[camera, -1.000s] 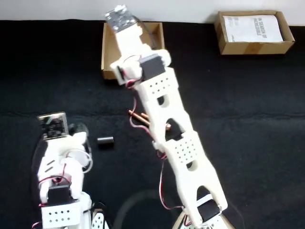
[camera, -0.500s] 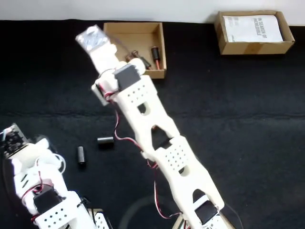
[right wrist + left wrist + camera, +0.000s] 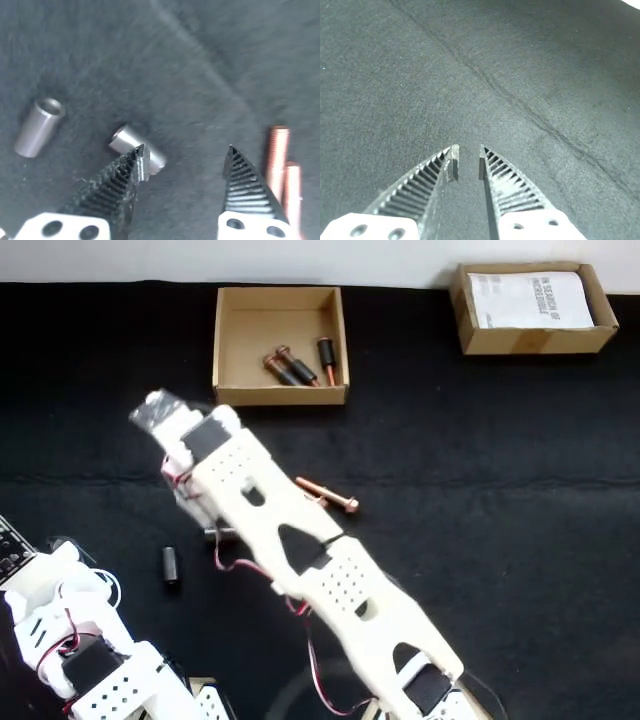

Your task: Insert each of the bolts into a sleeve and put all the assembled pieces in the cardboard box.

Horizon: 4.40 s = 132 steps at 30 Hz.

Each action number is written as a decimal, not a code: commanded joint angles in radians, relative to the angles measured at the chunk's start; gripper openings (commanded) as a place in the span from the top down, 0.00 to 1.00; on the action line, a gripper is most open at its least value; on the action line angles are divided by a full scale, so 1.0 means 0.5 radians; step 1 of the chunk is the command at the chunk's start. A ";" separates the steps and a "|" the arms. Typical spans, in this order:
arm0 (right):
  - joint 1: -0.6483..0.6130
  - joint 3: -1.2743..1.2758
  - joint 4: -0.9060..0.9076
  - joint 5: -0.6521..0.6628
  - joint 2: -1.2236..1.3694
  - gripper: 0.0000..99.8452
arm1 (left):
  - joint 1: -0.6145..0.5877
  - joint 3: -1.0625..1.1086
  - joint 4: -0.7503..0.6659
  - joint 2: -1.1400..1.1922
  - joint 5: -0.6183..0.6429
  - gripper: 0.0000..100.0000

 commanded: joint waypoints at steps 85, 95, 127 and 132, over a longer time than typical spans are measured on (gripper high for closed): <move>0.241 -1.238 -0.072 0.460 -0.339 0.99 | 0.256 0.035 0.052 -0.014 -0.252 0.91; 0.379 -1.198 -0.066 0.298 -0.959 0.99 | 0.284 0.035 0.055 -0.014 -0.252 0.91; 1.349 0.391 0.020 -0.074 -3.457 0.99 | 0.950 -0.256 0.687 -0.014 -0.365 0.91; 1.349 1.171 0.011 -0.077 -3.933 0.99 | 1.119 -0.551 0.822 -0.011 -0.362 0.91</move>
